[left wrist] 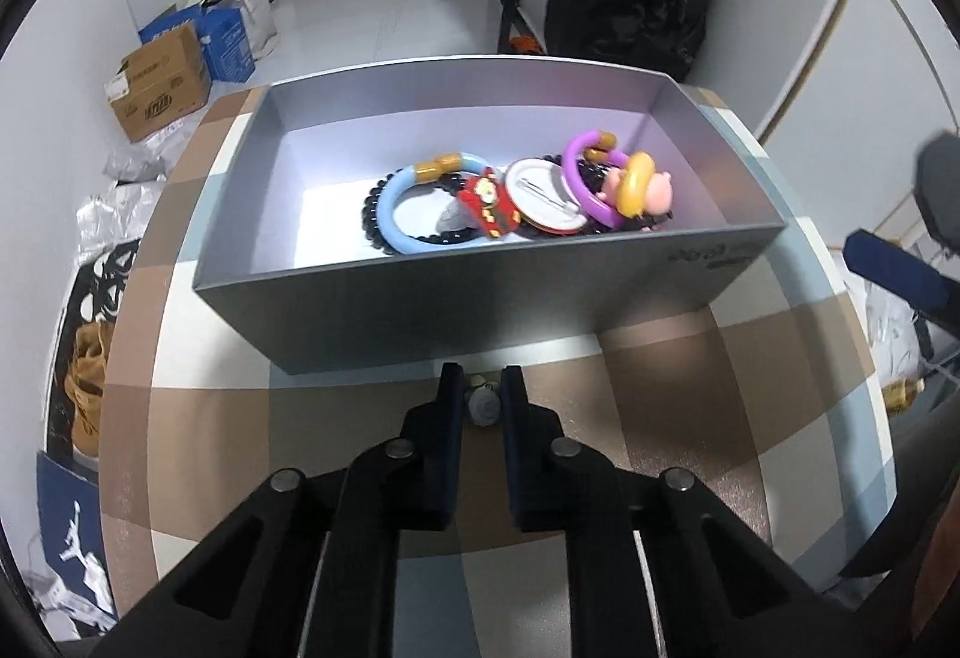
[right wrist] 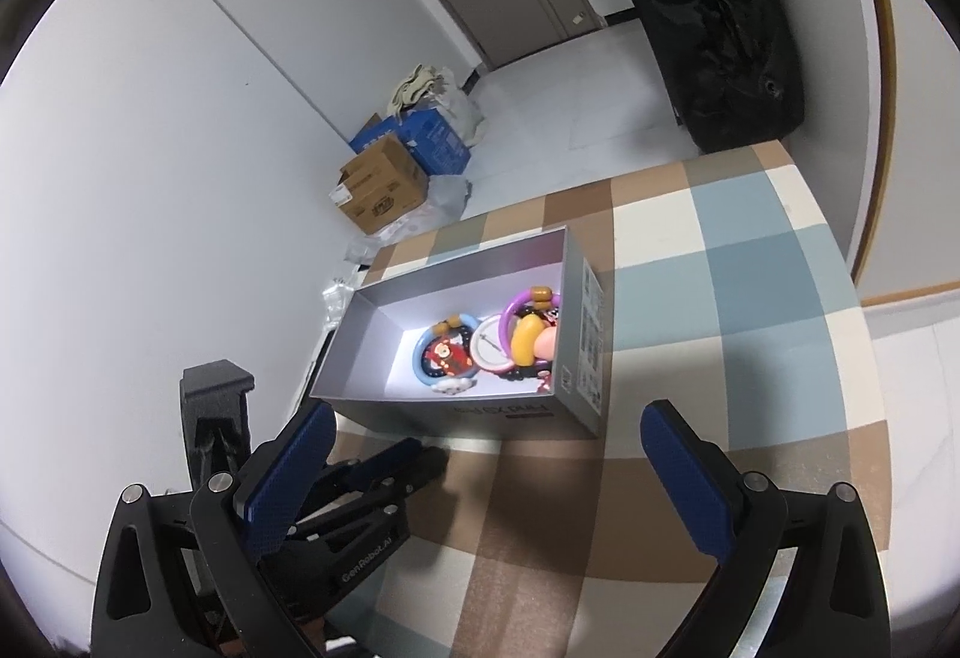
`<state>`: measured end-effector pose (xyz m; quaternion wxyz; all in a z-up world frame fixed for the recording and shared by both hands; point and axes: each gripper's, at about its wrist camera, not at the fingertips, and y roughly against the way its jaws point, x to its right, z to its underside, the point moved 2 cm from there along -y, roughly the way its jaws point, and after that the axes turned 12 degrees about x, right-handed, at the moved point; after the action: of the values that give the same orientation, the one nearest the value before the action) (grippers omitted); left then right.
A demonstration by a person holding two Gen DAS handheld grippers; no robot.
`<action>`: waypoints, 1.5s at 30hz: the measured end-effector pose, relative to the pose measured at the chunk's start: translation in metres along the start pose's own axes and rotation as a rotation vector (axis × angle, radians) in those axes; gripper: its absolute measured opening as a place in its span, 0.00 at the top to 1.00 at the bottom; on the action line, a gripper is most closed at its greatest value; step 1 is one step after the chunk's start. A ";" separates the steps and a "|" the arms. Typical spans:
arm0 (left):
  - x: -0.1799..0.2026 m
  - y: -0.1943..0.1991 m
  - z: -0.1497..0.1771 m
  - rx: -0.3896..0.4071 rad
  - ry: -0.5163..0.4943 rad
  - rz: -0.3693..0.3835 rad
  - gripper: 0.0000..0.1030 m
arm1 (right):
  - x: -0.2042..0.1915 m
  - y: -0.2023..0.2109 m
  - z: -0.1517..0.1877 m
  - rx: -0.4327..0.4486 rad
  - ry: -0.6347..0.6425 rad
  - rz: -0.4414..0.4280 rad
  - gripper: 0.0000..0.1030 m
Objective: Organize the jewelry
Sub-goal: 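Carry the white charm into the box and open the left gripper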
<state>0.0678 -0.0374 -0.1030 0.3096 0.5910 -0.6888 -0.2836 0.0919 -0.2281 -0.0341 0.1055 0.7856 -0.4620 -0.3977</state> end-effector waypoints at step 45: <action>-0.018 0.030 -0.074 0.220 0.189 0.163 0.93 | -0.019 -0.047 -0.029 -0.033 0.009 -0.064 0.46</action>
<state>0.1069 -0.0171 -0.0338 0.3283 0.5876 -0.7291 -0.1239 0.1380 -0.1925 -0.0296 0.1075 0.7999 -0.4297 -0.4049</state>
